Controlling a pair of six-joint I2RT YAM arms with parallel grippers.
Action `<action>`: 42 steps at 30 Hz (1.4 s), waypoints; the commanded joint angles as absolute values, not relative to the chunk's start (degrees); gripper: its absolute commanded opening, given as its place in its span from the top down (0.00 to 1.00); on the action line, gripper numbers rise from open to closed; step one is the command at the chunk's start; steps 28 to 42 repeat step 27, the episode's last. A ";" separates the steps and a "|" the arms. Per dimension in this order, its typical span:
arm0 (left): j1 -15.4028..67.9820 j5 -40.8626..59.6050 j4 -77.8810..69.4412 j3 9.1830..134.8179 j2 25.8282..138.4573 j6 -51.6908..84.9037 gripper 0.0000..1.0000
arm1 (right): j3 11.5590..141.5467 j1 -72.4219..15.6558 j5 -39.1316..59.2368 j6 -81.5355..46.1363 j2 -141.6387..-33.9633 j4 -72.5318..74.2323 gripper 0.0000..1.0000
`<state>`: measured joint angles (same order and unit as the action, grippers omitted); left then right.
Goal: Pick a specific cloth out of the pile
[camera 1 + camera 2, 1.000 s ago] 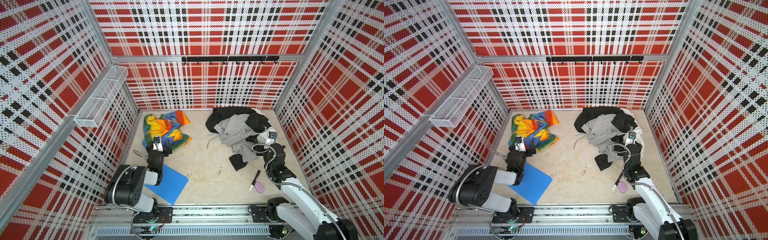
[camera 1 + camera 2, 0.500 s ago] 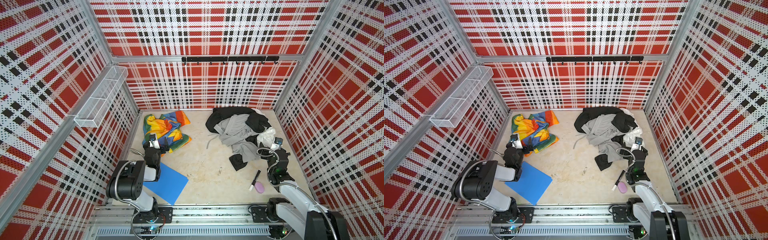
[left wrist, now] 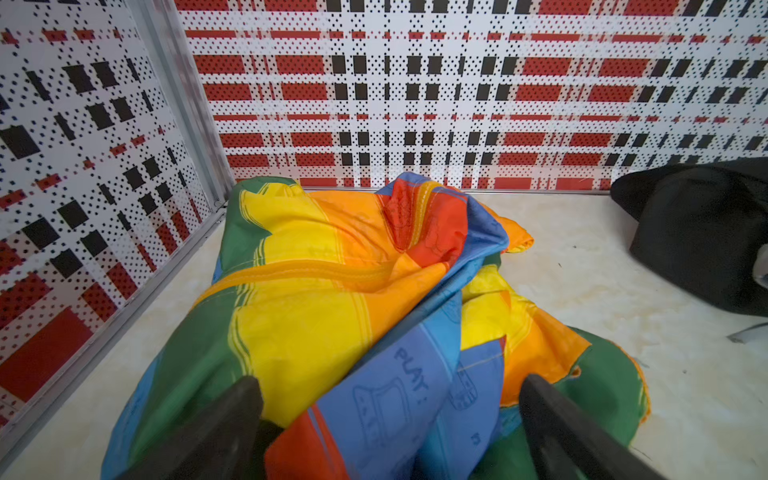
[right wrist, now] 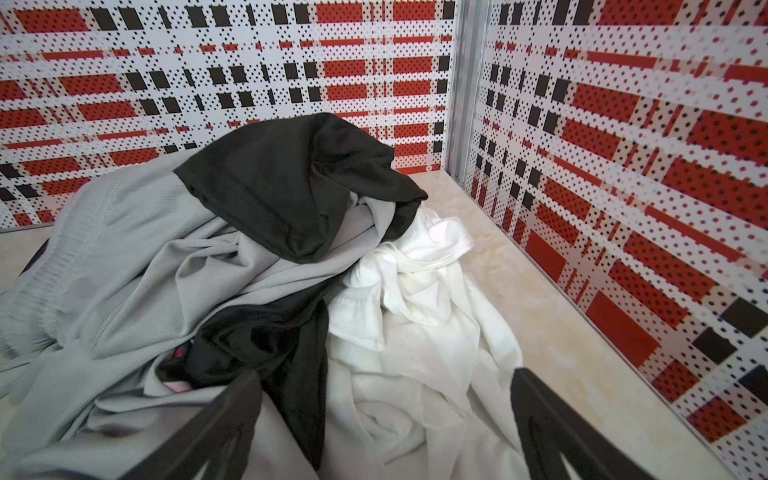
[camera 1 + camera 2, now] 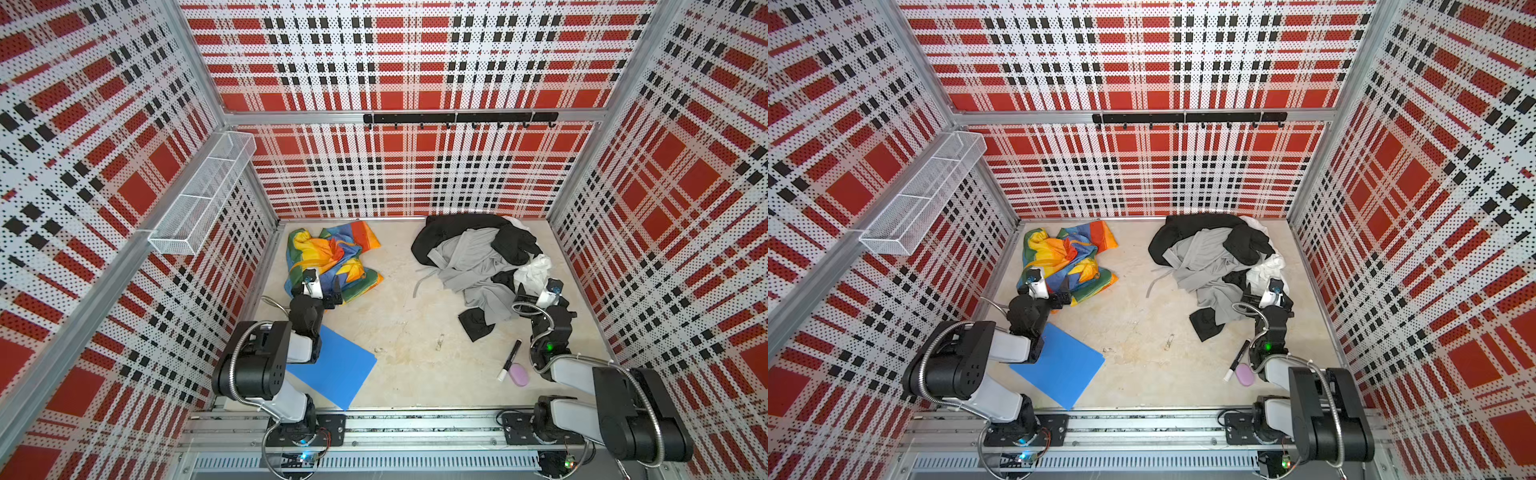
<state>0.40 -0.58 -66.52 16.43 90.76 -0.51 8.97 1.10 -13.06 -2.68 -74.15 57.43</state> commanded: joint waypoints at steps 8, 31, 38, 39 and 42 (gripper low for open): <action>0.00 1.76 -67.75 16.41 90.04 -1.38 0.01 | 9.60 1.13 -9.34 -1.68 -88.14 78.38 0.00; -0.57 2.64 -66.81 16.96 90.10 -0.88 0.01 | 15.27 -0.53 -11.22 0.44 -89.12 69.12 0.00; -0.57 2.64 -66.81 16.96 90.10 -0.88 0.01 | 15.27 -0.53 -11.22 0.44 -89.12 69.12 0.00; -0.57 2.64 -66.81 16.96 90.10 -0.88 0.01 | 15.27 -0.53 -11.22 0.44 -89.12 69.12 0.00; -0.57 2.64 -66.81 16.96 90.10 -0.88 0.01 | 15.27 -0.53 -11.22 0.44 -89.12 69.12 0.00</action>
